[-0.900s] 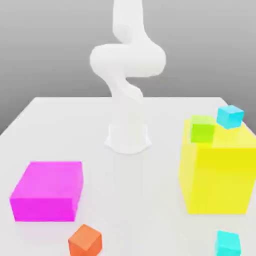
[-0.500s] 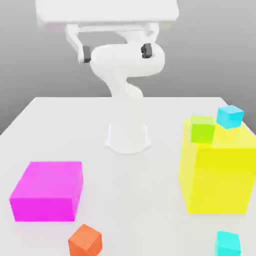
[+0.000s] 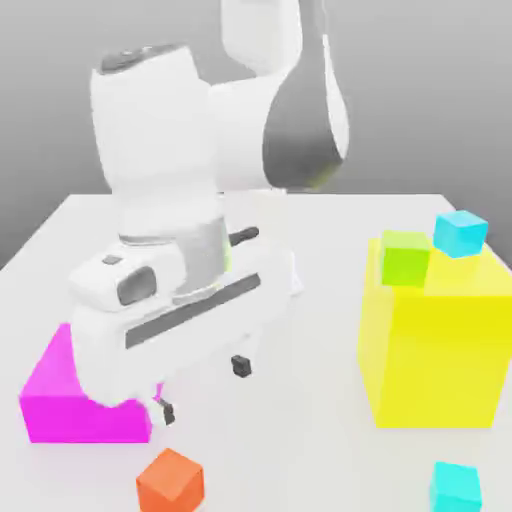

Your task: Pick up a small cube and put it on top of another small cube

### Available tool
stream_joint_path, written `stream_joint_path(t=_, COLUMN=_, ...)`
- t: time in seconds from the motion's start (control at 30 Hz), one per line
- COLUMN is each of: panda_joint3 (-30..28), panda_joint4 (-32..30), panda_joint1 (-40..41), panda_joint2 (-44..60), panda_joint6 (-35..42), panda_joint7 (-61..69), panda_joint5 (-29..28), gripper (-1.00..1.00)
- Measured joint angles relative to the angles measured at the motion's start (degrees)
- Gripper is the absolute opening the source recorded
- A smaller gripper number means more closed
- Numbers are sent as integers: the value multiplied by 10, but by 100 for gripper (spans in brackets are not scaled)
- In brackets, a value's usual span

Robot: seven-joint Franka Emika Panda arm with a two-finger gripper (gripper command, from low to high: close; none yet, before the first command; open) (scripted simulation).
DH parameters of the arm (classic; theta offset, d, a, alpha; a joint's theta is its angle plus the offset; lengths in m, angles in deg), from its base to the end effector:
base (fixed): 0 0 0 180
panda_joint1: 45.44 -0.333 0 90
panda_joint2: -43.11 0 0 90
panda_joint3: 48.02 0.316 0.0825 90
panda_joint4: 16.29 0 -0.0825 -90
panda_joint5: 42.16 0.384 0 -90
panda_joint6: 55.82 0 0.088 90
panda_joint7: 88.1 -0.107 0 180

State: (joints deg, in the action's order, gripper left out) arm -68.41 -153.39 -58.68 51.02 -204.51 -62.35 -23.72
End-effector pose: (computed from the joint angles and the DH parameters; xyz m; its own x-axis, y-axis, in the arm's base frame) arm 0.5025 -0.0707 0.2704 0.9920 0.0544 0.1141 0.0657 -0.9930 -0.0981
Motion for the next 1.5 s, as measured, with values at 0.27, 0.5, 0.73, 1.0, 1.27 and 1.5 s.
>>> stream_joint_path(t=0.27, panda_joint3=14, panda_joint4=-7, panda_joint1=33, panda_joint2=124, panda_joint6=-77, panda_joint7=105, panda_joint5=-19, gripper=0)
stream_joint_path(t=0.5, panda_joint3=51, panda_joint4=5, panda_joint1=63, panda_joint2=179, panda_joint6=-117, panda_joint7=134, panda_joint5=16, gripper=-100)
stream_joint_path(t=0.73, panda_joint3=15, panda_joint4=-10, panda_joint1=36, panda_joint2=115, panda_joint6=-71, panda_joint7=98, panda_joint5=-34, gripper=-100)
stream_joint_path(t=1.0, panda_joint3=93, panda_joint4=18, panda_joint1=-21, panda_joint2=80, panda_joint6=-10, panda_joint7=244, panda_joint5=-106, gripper=-100)
stream_joint_path(t=1.27, panda_joint3=193, panda_joint4=55, panda_joint1=-84, panda_joint2=78, panda_joint6=19, panda_joint7=425, panda_joint5=-174, gripper=-100)
stream_joint_path(t=1.5, panda_joint3=219, panda_joint4=73, panda_joint1=-96, panda_joint2=138, panda_joint6=-27, panda_joint7=467, panda_joint5=-197, gripper=100)
